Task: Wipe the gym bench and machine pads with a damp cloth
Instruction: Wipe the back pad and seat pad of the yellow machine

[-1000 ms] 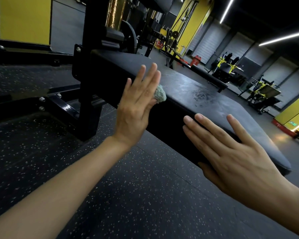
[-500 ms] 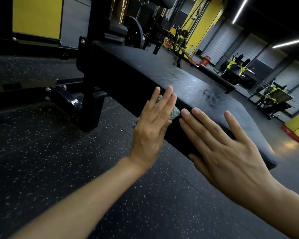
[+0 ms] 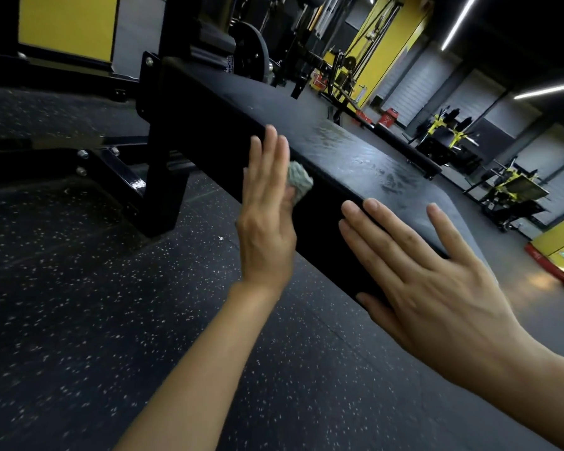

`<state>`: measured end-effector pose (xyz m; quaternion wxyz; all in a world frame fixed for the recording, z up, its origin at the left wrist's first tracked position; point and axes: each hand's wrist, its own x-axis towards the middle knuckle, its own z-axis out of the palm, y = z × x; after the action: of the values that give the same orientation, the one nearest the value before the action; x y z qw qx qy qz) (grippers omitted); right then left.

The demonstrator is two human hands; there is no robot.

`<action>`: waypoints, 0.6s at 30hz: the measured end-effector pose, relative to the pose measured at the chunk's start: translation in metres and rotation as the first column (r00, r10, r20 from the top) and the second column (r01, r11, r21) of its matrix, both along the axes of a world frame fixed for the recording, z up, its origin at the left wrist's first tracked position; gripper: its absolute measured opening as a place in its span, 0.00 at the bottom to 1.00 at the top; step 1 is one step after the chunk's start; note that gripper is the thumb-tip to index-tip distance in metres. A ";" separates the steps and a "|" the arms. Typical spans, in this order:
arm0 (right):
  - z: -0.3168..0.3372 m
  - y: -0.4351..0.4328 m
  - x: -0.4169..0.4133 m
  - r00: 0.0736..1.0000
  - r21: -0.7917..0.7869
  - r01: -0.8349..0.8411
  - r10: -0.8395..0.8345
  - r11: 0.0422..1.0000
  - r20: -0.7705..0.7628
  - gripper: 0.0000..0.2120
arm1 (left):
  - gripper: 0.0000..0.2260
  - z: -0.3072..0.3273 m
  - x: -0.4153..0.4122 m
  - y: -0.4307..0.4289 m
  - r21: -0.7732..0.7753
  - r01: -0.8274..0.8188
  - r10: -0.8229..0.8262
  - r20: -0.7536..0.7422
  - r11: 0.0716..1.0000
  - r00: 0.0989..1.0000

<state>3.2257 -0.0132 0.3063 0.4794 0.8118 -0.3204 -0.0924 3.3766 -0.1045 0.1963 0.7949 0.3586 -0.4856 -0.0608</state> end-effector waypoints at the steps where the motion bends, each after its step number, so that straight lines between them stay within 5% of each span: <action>1: 0.001 0.000 0.000 1.000 0.003 -0.003 0.003 1.000 -0.002 0.33 | 0.20 0.005 0.007 -0.005 0.001 -0.008 0.008 -0.033 1.000 0.999; 6: 0.001 -0.001 -0.002 1.000 0.018 -0.005 0.005 1.000 -0.008 0.33 | 0.19 0.015 0.010 -0.014 0.017 -0.052 0.054 -0.122 0.998 0.991; 18: 0.001 -0.001 -0.003 1.000 0.008 -0.022 0.023 1.000 -0.018 0.34 | 0.19 -0.005 -0.044 0.030 -0.063 0.054 -0.053 0.024 0.997 0.998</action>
<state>3.2230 -0.0146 0.3070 0.4803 0.8162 -0.3065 -0.0957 3.3328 -0.0748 0.1917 0.7985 0.3208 -0.5056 -0.0627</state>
